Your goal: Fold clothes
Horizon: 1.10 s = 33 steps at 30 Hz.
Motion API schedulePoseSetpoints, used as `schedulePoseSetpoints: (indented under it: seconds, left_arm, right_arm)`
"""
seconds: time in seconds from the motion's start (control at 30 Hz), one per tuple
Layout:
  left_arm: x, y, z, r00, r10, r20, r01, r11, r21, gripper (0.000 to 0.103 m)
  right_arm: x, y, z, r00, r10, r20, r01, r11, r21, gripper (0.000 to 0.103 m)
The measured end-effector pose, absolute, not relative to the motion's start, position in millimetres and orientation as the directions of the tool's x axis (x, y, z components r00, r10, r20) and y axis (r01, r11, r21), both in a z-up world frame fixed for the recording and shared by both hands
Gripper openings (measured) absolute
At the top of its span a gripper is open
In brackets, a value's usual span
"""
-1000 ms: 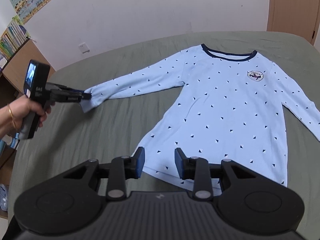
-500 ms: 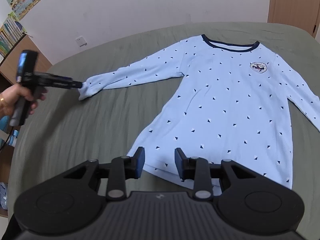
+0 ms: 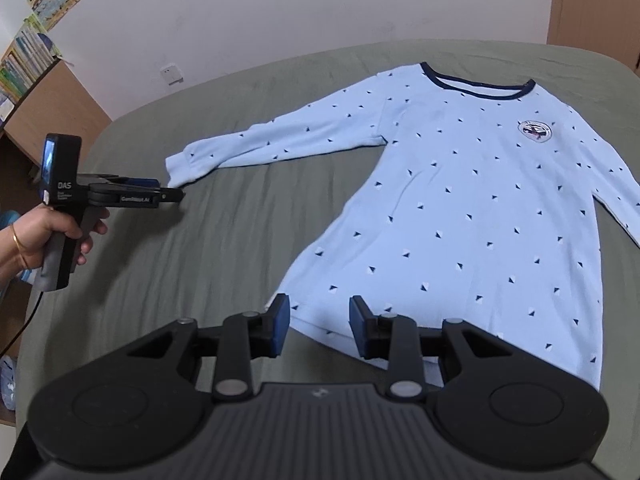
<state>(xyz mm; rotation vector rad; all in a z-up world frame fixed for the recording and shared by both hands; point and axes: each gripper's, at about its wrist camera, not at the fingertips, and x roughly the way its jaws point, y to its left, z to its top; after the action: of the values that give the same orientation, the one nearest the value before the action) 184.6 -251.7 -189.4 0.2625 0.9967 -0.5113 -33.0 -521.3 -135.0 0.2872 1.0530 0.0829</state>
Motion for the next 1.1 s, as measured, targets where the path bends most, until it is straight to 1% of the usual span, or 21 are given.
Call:
schedulePoseSetpoints:
  seconds: [0.1, 0.17, 0.2, 0.23, 0.33, 0.5, 0.6, 0.7, 0.77, 0.8, 0.87, 0.97, 1.03, 1.1]
  left_arm:
    - [188.7, -258.6, -193.8, 0.446, -0.28, -0.85, 0.526, 0.851, -0.004, 0.057]
    - [190.1, -262.0, -195.1, 0.459, -0.276, -0.844, 0.519, 0.855, 0.003, 0.039]
    - [192.9, -262.0, -194.1, 0.459, -0.28, -0.843, 0.504, 0.864, -0.013, 0.033]
    - [196.0, -261.0, -191.9, 0.456, -0.283, -0.844, 0.486, 0.873, -0.03, 0.015]
    - [200.7, -256.7, -182.2, 0.405, -0.316, -0.858, 0.489, 0.868, -0.088, 0.011]
    - [199.2, -236.7, -149.2, 0.309, -0.374, -0.874, 0.494, 0.849, -0.189, 0.011]
    - [197.0, -227.3, -141.3, 0.229, -0.366, -0.902, 0.487, 0.845, -0.22, 0.01]
    - [192.5, -224.5, -142.0, 0.208, -0.296, -0.932, 0.503, 0.85, -0.158, 0.011]
    - [186.9, -228.7, -147.4, 0.201, -0.248, -0.948, 0.545, 0.832, -0.102, 0.012]
    - [181.8, -233.6, -149.0, 0.227, -0.231, -0.946, 0.574, 0.816, -0.062, 0.014]
    - [180.5, -237.9, -149.5, 0.242, -0.231, -0.942, 0.57, 0.82, -0.055, 0.033]
    - [181.2, -240.4, -150.6, 0.287, -0.294, -0.912, 0.512, 0.851, -0.114, 0.04]
    - [184.4, -245.8, -153.7, 0.323, -0.312, -0.893, 0.478, 0.869, -0.13, 0.041]
    - [189.1, -256.3, -160.3, 0.361, -0.288, -0.887, 0.469, 0.878, -0.094, 0.041]
  right_arm:
    - [-31.4, -522.7, -134.6, 0.501, 0.204, -0.841, 0.072, 0.958, 0.276, 0.035]
    - [-31.5, -522.7, -135.0, 0.502, 0.204, -0.841, 0.071, 0.959, 0.274, 0.035]
    - [-31.5, -522.7, -135.3, 0.502, 0.203, -0.841, 0.07, 0.959, 0.274, 0.035]
    - [-31.6, -522.8, -135.6, 0.502, 0.203, -0.841, 0.07, 0.959, 0.273, 0.035]
    - [-32.3, -522.9, -138.2, 0.489, 0.206, -0.847, 0.065, 0.96, 0.271, 0.035]
    - [-31.3, -524.4, -139.7, 0.494, 0.217, -0.842, 0.064, 0.957, 0.284, 0.035]
    - [-30.2, -524.3, -143.2, 0.494, 0.219, -0.842, 0.065, 0.956, 0.286, 0.035]
    - [-30.5, -524.1, -146.1, 0.489, 0.225, -0.843, 0.068, 0.954, 0.293, 0.035]
    - [-31.4, -523.2, -146.7, 0.486, 0.227, -0.844, 0.062, 0.954, 0.293, 0.035]
    - [-31.5, -523.1, -146.9, 0.486, 0.227, -0.844, 0.061, 0.955, 0.292, 0.035]
    - [-31.7, -523.2, -147.5, 0.485, 0.228, -0.844, 0.062, 0.954, 0.293, 0.035]
    - [-31.5, -524.6, -147.8, 0.488, 0.226, -0.843, 0.067, 0.953, 0.295, 0.035]
    - [-32.0, -525.1, -147.9, 0.487, 0.229, -0.843, 0.064, 0.953, 0.296, 0.035]
    - [-32.8, -524.8, -148.9, 0.483, 0.227, -0.846, 0.061, 0.955, 0.291, 0.035]
